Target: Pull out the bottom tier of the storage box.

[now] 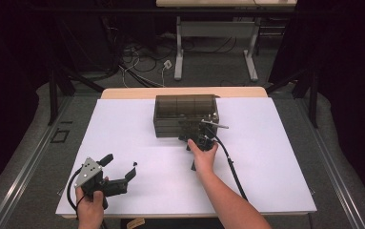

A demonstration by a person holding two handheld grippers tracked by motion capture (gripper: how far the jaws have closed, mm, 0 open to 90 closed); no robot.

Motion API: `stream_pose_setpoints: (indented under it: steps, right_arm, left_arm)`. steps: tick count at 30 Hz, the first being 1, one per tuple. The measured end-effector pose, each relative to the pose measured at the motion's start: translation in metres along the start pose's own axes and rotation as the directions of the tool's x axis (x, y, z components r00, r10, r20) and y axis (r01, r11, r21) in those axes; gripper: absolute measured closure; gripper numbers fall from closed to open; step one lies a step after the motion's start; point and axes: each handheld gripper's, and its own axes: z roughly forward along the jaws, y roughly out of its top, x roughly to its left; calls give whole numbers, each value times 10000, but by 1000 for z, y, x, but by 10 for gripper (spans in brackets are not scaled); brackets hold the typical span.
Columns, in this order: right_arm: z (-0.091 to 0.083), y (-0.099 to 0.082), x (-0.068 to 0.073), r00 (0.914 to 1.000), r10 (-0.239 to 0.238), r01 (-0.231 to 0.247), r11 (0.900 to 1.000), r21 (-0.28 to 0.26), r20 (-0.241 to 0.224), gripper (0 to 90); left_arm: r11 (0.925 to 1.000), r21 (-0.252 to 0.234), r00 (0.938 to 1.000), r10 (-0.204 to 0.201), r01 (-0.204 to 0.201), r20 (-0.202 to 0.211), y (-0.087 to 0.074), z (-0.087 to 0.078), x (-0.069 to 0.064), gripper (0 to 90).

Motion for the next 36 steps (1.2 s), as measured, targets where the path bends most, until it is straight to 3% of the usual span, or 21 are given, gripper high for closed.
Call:
stream_pose_setpoints:
  steps: [7, 11, 15, 20, 25, 36]
  right_arm:
    - [11, 0, -8, 9982, 594, -594, 9982, 50, 37, 639]
    - [13, -1, -7, 9970, 768, -769, 9970, -45, -98, 643]
    - [17, -1, -7, 9922, 1244, -1244, 9922, 22, -50, 671]
    - [18, -3, -8, 9935, 1140, -1139, 9934, 88, -29, 676]
    - [22, -4, -6, 9897, 1426, -1425, 9897, -162, 94, 687]
    - [24, -4, -7, 9826, 1844, -1841, 9828, -139, 202, 735]
  left_arm:
    - [10000, -50, 10000, 10, -10, -47, 0, -2, 2, 6]
    - [10000, -70, 9999, -50, 50, -116, 0, -2, 3, 5]
    - [10000, -70, 9999, -35, 34, -130, 0, -3, 4, 6]
    - [9999, -146, 9999, -81, 78, -141, 0, -4, 4, 6]
    - [10000, -97, 9999, 16, -18, -118, 0, -3, 3, 6]
    - [9999, -113, 10000, 12, -13, -80, 0, -3, 3, 6]
